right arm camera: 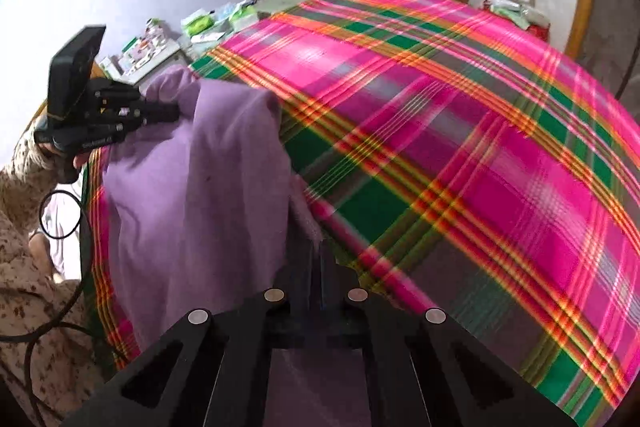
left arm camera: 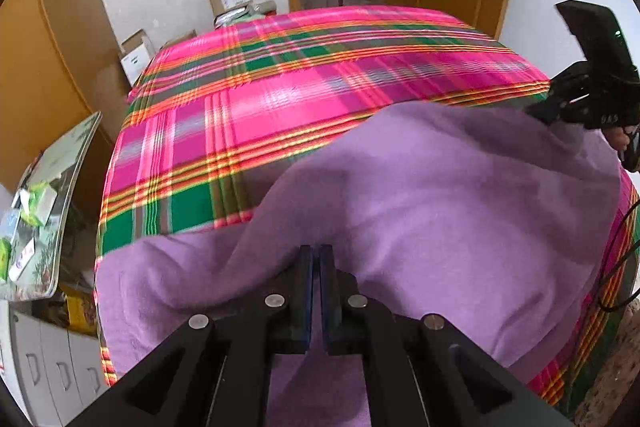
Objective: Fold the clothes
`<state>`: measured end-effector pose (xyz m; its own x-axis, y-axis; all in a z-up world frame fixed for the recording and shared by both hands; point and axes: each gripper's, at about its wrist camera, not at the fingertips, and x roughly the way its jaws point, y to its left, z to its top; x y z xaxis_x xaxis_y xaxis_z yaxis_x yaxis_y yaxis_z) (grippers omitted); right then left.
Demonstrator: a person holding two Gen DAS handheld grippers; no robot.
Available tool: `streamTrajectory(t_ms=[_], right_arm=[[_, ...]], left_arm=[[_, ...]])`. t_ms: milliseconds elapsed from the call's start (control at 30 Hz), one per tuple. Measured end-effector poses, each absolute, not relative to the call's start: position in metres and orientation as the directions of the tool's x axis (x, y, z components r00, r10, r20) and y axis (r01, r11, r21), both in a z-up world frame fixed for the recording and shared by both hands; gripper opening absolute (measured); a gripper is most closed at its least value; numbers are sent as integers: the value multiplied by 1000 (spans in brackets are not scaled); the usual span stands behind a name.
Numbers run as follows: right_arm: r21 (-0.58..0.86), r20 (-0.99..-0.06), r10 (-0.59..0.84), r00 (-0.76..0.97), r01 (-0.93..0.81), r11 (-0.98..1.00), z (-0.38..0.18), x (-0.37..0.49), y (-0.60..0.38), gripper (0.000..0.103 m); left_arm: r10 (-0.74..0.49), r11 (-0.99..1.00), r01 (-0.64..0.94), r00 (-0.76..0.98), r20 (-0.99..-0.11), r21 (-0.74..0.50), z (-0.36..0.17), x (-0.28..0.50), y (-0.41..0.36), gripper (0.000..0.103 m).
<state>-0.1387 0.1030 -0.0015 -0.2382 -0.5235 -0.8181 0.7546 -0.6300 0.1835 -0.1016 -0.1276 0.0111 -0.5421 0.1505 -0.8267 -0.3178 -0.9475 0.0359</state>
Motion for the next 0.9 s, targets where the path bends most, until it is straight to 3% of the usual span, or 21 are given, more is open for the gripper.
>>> streamTrajectory(t_ms=[300, 533, 700, 767, 833, 900], right_arm=[[190, -828, -483, -286, 666, -721, -16, -163, 111, 5], [137, -797, -453, -400, 610, -780, 5, -149, 119, 20], [118, -759, -495, -422, 659, -743, 26, -111, 111, 23], [125, -754, -522, -398, 693, -710, 28, -95, 103, 24], [139, -757, -546, -360, 727, -673, 24, -76, 92, 25], [152, -763, -564, -316, 760, -632, 19, -60, 80, 26]], left_arm=[[140, -960, -279, -527, -838, 15, 3, -99, -136, 2], [80, -981, -191, -554, -828, 33, 14, -78, -156, 2], [45, -995, -99, -572, -819, 15, 22, -54, -178, 3], [32, -998, -63, -576, -817, 5, 24, -43, -186, 7], [22, -1000, -17, -576, -817, -16, 25, -34, -196, 18], [28, -997, 39, -568, -823, -61, 22, -27, -207, 20]])
